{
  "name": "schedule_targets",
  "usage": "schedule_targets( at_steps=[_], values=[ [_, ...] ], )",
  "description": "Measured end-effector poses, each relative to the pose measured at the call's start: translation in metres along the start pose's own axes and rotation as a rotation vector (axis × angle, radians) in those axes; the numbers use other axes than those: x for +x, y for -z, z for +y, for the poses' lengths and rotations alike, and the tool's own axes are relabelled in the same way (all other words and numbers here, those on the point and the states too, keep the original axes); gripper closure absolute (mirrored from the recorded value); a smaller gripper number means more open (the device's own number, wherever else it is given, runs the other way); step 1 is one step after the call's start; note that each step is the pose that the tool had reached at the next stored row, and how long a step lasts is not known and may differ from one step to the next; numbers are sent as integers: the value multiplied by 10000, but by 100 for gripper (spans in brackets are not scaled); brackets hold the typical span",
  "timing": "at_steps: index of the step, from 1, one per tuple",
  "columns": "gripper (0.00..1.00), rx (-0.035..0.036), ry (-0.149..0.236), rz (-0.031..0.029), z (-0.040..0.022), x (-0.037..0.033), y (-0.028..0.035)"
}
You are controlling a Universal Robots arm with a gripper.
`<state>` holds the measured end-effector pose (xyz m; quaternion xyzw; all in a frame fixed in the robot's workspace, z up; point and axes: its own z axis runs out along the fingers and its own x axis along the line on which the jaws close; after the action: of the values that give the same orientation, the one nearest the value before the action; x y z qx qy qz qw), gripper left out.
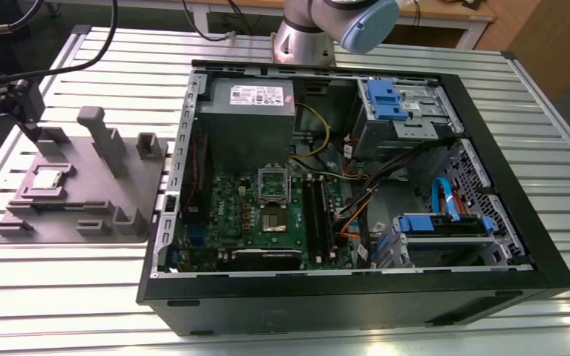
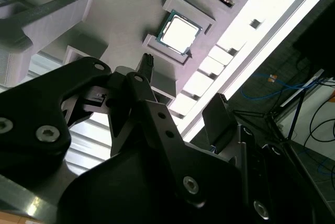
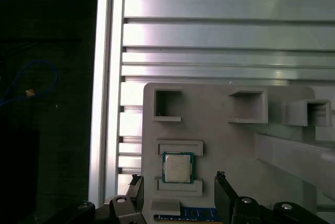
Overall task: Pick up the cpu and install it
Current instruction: 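Pick up the cpu and move it towards the insertion slot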
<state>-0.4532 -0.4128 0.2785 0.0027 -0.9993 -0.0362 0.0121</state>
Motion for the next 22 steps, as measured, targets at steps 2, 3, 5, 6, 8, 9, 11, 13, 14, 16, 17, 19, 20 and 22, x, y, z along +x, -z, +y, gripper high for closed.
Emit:
schedule_targets(
  at_steps=[2,3,5,6,8,9,11,13,14,16,17,19,20,22],
  values=[
    [35,1,0,1,-2,0,-3],
    [35,1,0,1,-3,0,-5],
    [35,0,0,1,-4,0,-8],
    [35,1,0,1,-6,0,-9],
    [35,1,0,1,-7,0,-12],
    [35,1,0,1,-8,0,-13],
    [35,0,0,0,-10,0,-17],
    [35,0,0,0,-11,0,-20],
    [35,0,0,-1,-12,0,-23],
    [35,0,0,0,-15,-1,-29],
    [35,1,1,1,-24,-1,-37],
    [35,0,0,0,-38,-1,-48],
    [35,-1,-1,-1,-42,-1,-56],
    [35,1,-1,0,-45,-2,-73]
  ],
)
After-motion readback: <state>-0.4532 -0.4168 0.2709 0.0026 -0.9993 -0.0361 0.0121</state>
